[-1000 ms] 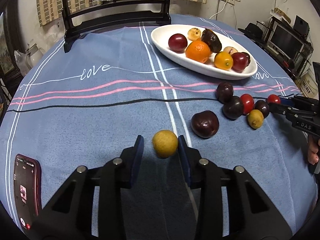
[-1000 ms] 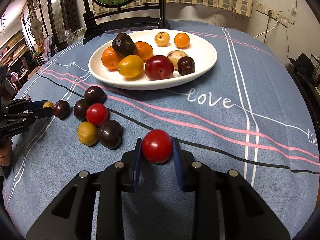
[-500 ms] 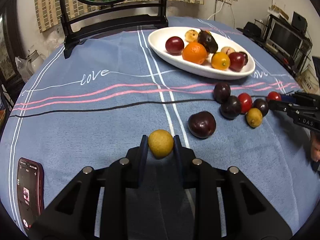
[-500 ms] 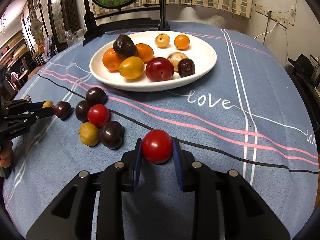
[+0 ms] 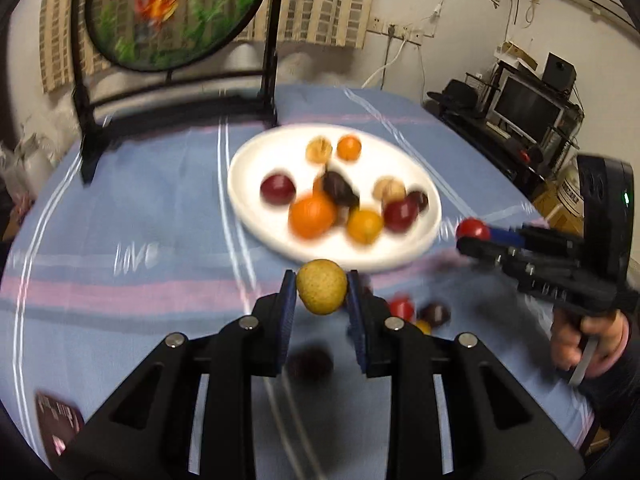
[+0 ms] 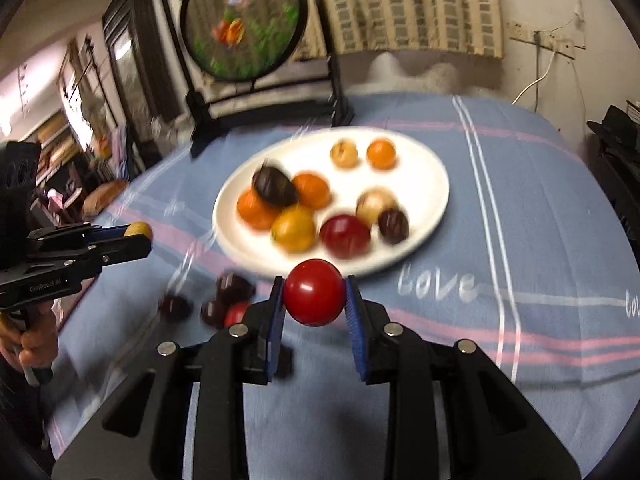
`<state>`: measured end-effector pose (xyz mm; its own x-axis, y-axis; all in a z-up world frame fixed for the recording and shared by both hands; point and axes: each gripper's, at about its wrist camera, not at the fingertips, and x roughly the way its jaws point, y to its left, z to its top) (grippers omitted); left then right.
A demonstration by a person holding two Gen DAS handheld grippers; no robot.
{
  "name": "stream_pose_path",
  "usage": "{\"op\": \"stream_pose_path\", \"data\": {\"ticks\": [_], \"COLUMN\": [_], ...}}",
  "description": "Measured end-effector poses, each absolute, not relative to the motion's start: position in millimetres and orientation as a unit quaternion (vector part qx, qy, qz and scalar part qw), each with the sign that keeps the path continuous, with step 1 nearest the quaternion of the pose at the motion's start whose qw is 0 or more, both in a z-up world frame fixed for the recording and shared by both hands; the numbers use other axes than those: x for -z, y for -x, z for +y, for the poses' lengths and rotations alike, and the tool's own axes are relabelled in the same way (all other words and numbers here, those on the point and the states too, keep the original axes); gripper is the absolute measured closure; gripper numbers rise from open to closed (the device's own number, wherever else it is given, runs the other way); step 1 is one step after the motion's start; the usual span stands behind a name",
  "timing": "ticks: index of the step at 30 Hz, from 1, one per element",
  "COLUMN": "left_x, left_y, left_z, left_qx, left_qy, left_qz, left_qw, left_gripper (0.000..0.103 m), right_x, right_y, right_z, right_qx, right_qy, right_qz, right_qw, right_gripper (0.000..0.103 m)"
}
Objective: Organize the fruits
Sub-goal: 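Place the tomato and yellow fruit on the plate and open both tools, then grasp a dark plum with the right tool while the left grasps another plum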
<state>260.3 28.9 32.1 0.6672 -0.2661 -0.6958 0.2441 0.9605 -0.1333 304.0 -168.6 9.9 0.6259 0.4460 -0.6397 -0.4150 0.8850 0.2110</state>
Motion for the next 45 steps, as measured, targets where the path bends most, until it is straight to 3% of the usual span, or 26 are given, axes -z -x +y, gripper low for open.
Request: {"op": "stream_pose_path", "data": {"ticks": [4, 11, 12, 13, 15, 18, 22, 28, 45], "left_x": [-45, -20, -17, -16, -23, -37, -46, -21, 0], "left_y": [-319, -390, -393, -396, -388, -367, -310, -243, -223], "left_z": [17, 5, 5, 6, 12, 20, 35, 51, 77], "left_qx": [0.141, 0.108, 0.102, 0.087, 0.056, 0.068, 0.056, 0.058, 0.051], "left_qy": [0.031, 0.023, 0.022, 0.021, 0.023, 0.022, 0.013, 0.000, 0.051], "left_qz": [0.388, 0.427, 0.430, 0.433, 0.409, 0.394, 0.371, 0.358, 0.373], "left_qw": [0.910, 0.898, 0.897, 0.897, 0.911, 0.916, 0.927, 0.932, 0.925], "left_gripper": [0.077, 0.077, 0.072, 0.048, 0.017, 0.017, 0.008, 0.004, 0.004], "right_x": [-12, -4, -3, -4, -7, -15, -15, 11, 44], "right_y": [-341, -386, -388, -391, -388, -370, -325, -282, -273], "right_z": [-161, -152, -151, -149, -150, -151, -154, -152, -133], "right_qx": [-0.230, -0.224, -0.225, -0.222, -0.219, -0.241, -0.268, -0.270, -0.273], "right_qy": [-0.044, -0.046, -0.044, -0.037, -0.035, -0.025, -0.008, 0.012, 0.055], "right_qz": [0.355, 0.364, 0.367, 0.369, 0.365, 0.364, 0.371, 0.405, 0.447], "right_qw": [0.905, 0.903, 0.902, 0.902, 0.904, 0.900, 0.889, 0.873, 0.850], "right_gripper": [0.074, 0.073, 0.072, 0.064, 0.061, 0.060, 0.060, 0.060, 0.072]}}
